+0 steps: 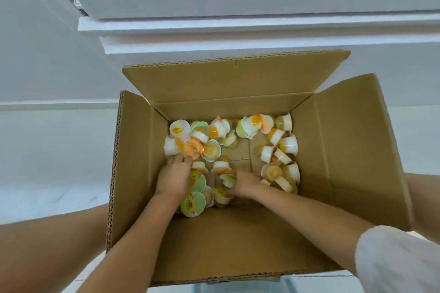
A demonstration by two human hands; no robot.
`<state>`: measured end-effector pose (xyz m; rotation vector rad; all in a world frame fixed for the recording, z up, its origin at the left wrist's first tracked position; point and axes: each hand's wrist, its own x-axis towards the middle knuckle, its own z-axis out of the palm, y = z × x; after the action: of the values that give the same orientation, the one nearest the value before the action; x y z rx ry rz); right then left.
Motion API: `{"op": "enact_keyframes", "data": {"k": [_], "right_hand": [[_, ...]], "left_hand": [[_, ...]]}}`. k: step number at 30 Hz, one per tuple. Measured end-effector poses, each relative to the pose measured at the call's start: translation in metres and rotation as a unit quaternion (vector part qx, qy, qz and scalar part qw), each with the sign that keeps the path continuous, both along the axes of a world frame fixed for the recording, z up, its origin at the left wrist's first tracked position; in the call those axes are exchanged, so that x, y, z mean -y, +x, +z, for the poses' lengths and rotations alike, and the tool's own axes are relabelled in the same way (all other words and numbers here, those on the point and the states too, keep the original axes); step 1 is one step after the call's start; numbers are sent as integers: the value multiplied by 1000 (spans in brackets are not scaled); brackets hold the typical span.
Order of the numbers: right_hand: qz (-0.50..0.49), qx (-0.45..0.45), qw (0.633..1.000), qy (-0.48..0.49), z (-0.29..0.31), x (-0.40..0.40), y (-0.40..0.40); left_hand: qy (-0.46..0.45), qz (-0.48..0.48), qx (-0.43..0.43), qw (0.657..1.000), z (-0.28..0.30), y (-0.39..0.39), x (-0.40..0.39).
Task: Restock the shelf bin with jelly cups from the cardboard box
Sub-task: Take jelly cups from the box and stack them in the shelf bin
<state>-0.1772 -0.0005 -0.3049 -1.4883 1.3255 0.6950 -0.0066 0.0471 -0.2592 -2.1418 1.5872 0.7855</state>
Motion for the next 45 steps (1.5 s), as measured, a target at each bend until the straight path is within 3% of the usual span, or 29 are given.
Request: {"op": "enact_keyframes", "data": {"k": [3,6,13,18,21,23,25,27,29,31,34,38,45], "right_hand": [[-147,1,989,-8,-15,-11,14],[-216,-5,975,-58,-22,-18,18],[-198,9,975,-100,-24,-23,10],[-229,33,968,-98,-22,-23,0],[-230,55,966,-106,-14,-21,-3],[-217,80,966,-115,-5,-20,-7],[-195,108,967,-126,7,-18,-11],[-163,134,967,-143,29,-10,-14],[-107,171,966,-165,58,5,-16],[-27,206,960,-185,94,25,-17],[40,229,945,-231,150,55,-22],[22,284,921,-266,236,79,-38],[-19,414,851,-324,350,97,-41]], "left_hand": [[21,-51,51,997,-9,-16,-5],[58,-68,136,987,-15,-34,-4],[85,-83,223,968,-27,-35,-9],[67,-5,195,979,-32,-35,-2],[23,-15,174,984,-25,-34,-11],[-26,-34,130,991,-16,-30,-15],[-59,-26,17,998,-3,-25,-10],[-51,56,-137,988,17,-23,2],[-68,120,-222,965,39,-27,18],[-122,139,-247,951,64,-30,37],[-158,88,-257,949,116,-26,62],[-146,43,-260,953,194,-7,76],[-253,68,-390,883,284,-15,81]]}}
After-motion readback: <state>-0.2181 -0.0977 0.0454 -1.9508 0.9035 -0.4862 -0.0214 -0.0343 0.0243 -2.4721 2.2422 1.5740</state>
